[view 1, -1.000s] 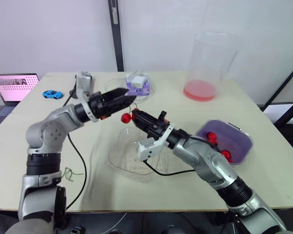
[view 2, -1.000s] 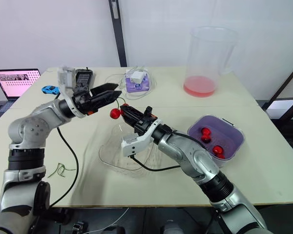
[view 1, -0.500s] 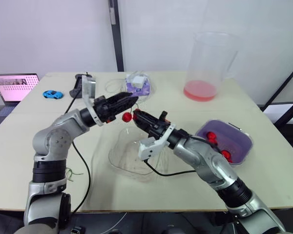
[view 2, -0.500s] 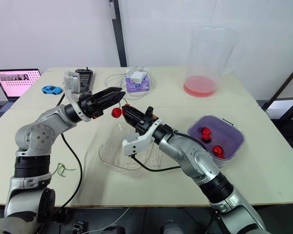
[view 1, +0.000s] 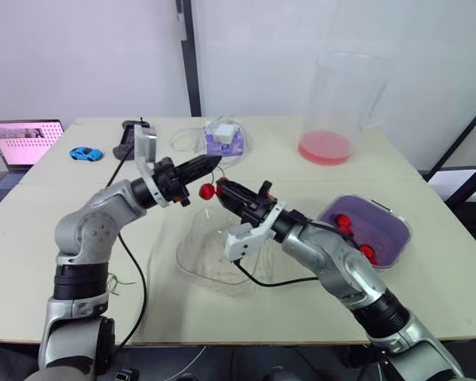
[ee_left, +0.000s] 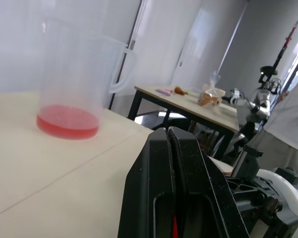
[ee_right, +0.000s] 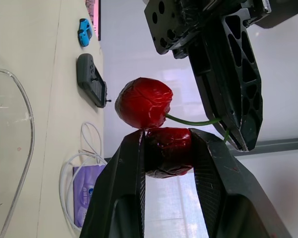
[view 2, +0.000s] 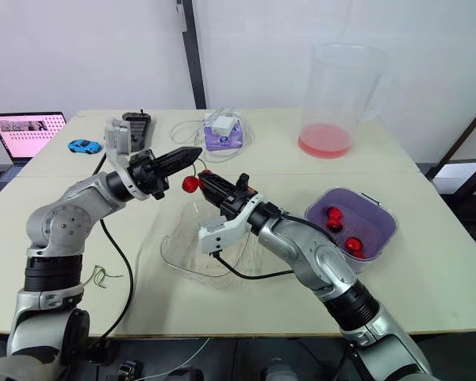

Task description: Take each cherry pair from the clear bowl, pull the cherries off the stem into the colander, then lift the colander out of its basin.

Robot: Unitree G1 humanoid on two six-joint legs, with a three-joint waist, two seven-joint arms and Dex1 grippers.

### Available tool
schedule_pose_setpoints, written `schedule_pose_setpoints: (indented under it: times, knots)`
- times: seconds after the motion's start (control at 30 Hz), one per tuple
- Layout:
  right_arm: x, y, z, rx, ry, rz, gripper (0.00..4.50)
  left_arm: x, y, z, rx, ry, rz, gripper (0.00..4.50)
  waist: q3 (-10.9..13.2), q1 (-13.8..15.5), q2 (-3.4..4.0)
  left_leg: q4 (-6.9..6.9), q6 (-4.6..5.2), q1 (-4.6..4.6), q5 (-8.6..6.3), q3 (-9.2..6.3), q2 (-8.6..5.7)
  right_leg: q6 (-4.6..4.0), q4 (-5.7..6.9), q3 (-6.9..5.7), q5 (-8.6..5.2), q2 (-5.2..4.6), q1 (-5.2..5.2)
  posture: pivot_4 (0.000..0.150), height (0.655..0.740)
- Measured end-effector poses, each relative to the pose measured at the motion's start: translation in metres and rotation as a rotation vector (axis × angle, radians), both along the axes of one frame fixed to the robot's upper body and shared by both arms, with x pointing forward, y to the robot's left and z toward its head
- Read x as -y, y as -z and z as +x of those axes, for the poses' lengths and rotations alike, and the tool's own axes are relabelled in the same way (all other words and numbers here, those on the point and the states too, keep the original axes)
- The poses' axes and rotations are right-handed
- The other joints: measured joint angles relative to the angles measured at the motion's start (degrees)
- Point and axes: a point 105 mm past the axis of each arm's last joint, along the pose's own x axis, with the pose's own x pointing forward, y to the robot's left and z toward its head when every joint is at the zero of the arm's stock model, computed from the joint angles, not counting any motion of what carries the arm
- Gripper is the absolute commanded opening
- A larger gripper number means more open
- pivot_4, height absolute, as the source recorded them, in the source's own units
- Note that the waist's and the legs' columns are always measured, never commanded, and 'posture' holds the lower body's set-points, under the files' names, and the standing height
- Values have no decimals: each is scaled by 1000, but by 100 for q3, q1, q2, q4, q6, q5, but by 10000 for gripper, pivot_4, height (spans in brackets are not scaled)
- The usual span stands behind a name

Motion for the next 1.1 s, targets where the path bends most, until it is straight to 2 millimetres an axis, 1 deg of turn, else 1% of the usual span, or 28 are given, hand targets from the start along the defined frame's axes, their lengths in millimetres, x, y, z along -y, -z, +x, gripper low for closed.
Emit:
schedule_pose_setpoints:
  times: [0.37, 0.47, 0.57, 0.77, 1.1]
  knots:
    - [0, 0, 0, 0, 0, 0, 13318, 1, 0, 1, -2, -7, -8, 392, 0, -2, 0, 0, 0, 0, 0, 0, 0, 0, 0, 0, 0, 0, 0, 1500, 7332]
    - [0, 0, 0, -5, -3, 1, 13318, 0, 0, 1, -11, -8, -15, 8583, 0, -3, 0, 0, 0, 0, 0, 0, 0, 0, 0, 0, 0, 0, 0, 1500, 7332]
    - [0, 0, 0, -9, -5, 2, 13318, 0, -1, 1, -15, 0, -27, 22222, 0, -3, 0, 0, -1, 0, 0, 0, 0, 0, 0, 0, 0, 0, 0, 1500, 7332]
    - [0, 0, 0, -9, -5, 2, 13318, 0, -1, -2, -13, 16, -28, 22222, 0, -3, 0, 0, -1, 0, 1, 0, 0, 0, 0, 0, 0, 0, 0, 1500, 7332]
    - [0, 0, 0, -9, -5, 2, 13318, 2, 11, -3, -31, 25, -5, 22222, 0, -1, 0, 0, -1, 0, 1, 0, 0, 0, 0, 0, 0, 0, 0, 1500, 7332]
